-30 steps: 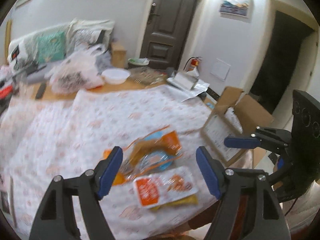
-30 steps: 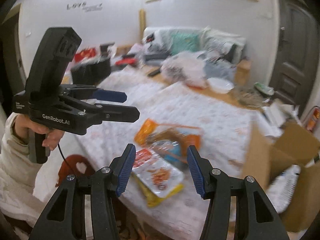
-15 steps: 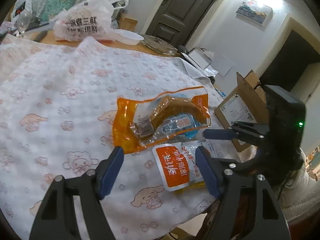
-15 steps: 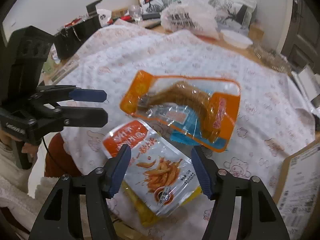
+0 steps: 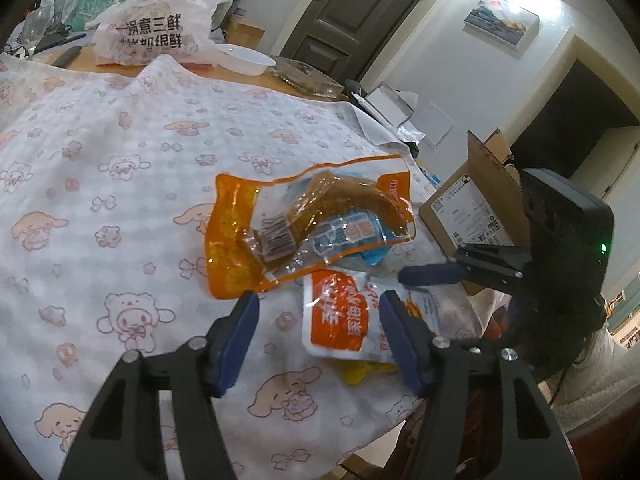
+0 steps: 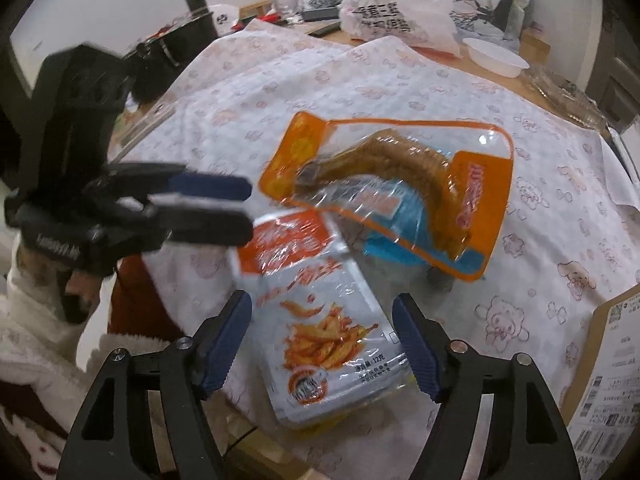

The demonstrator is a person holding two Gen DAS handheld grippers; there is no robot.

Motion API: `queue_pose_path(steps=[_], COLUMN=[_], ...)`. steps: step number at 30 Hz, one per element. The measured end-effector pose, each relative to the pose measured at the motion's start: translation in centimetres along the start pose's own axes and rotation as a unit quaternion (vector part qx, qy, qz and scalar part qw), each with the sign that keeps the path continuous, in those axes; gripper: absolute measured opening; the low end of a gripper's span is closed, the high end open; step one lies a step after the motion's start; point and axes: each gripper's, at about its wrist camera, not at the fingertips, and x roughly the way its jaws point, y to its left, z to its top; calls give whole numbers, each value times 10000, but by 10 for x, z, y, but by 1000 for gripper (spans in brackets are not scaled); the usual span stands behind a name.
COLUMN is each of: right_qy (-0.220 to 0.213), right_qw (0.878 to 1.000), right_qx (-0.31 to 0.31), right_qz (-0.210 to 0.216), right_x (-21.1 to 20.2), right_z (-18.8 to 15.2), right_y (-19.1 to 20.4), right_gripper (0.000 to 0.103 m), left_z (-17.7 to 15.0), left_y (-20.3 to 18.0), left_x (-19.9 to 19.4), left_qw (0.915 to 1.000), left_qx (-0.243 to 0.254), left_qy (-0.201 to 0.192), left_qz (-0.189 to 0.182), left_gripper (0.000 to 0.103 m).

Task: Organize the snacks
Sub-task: 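Return both grippers to the table and reach toward the fish-snack pouch with the right gripper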

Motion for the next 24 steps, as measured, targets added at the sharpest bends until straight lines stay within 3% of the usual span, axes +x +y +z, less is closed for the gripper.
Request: queue_pose_path(steps=[13,17,22,23,24], right_qy=[-195,-465,-403,-373,-350], right_qw=[9981,9974,9978,9981,9982], right_qx=[-537,-432,-323,-256,-218], right_qz=[-242,-334,-427,-409,-443], right_x=[18,2,-7,-7,-7], right_z=[5,5,1,0,-1], right_y=[17,15,13,11,10], right_gripper=[68,26,27,33,46], left_z=[-4,-5,-5,-5,-5], left_y=[5,2,-7,-9,-10], left_x=[-3,-4,-4,-5,-5], left_qw=[9999,9999,9999,9999,9998], left_qx=[-58,-30,31,45,54], left_qy=[46,58,46,39,32], left_qz=[98,127,157,162,170], left_gripper=[59,60,60,59,59])
